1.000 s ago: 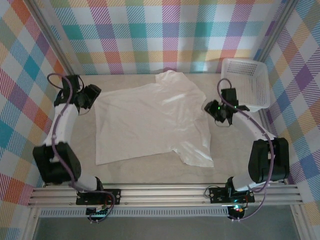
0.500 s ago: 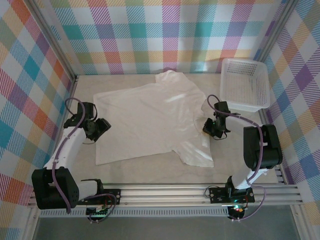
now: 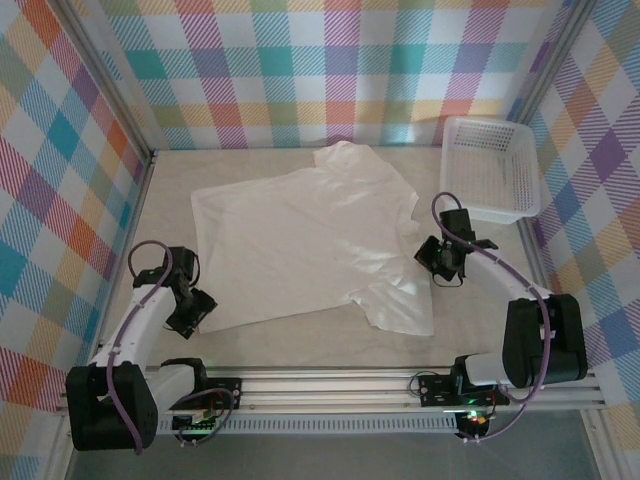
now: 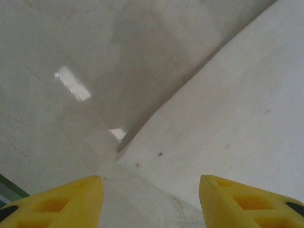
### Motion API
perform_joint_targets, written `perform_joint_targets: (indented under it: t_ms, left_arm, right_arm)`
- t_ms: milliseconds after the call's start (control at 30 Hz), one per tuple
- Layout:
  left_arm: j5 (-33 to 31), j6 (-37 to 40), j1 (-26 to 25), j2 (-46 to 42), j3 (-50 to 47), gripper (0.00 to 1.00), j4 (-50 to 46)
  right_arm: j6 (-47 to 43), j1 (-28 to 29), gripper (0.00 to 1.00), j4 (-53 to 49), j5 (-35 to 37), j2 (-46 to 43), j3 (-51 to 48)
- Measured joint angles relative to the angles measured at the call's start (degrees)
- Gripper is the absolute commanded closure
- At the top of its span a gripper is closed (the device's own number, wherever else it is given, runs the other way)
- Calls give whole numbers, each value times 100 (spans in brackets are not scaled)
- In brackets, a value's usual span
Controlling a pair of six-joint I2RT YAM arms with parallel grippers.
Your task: Fold the inside-out t-shirt
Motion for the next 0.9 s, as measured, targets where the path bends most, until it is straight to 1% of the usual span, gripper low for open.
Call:
perform_joint_targets:
  t_ms: [167, 267, 300, 367, 500, 633, 733, 800, 900]
  left_arm:
    - [415, -131, 0, 175, -439, 41, 168]
    - [389, -219, 0, 326, -472, 42, 186]
    - [356, -236, 0, 343, -481, 44, 221]
    - [310, -264, 0, 345, -529, 52, 369]
    - [289, -332, 0, 352, -592, 61, 723]
    - [133, -363, 0, 352, -592, 64, 905]
    - [-44, -363, 0, 334, -595, 70, 918]
    - [-98, -361, 0, 315, -619, 78, 946]
    - [-129, -363, 0, 306, -669, 99, 988]
  right_arm:
    - [125, 0, 100, 219, 0, -107, -170]
    - [129, 0, 100, 328, -9, -107, -170]
    - [129, 0, 100, 361, -24, -107, -170]
    - [127, 0, 100, 422, -37, -107, -170]
    - [116, 0, 100, 472, -90, -107, -170]
    - [101, -2, 100, 490, -120, -105, -170]
    - [101, -2, 100, 525, -170, -83, -170]
    - [101, -2, 100, 542, -223, -37, -170]
    - [101, -2, 100, 546, -264, 7, -170]
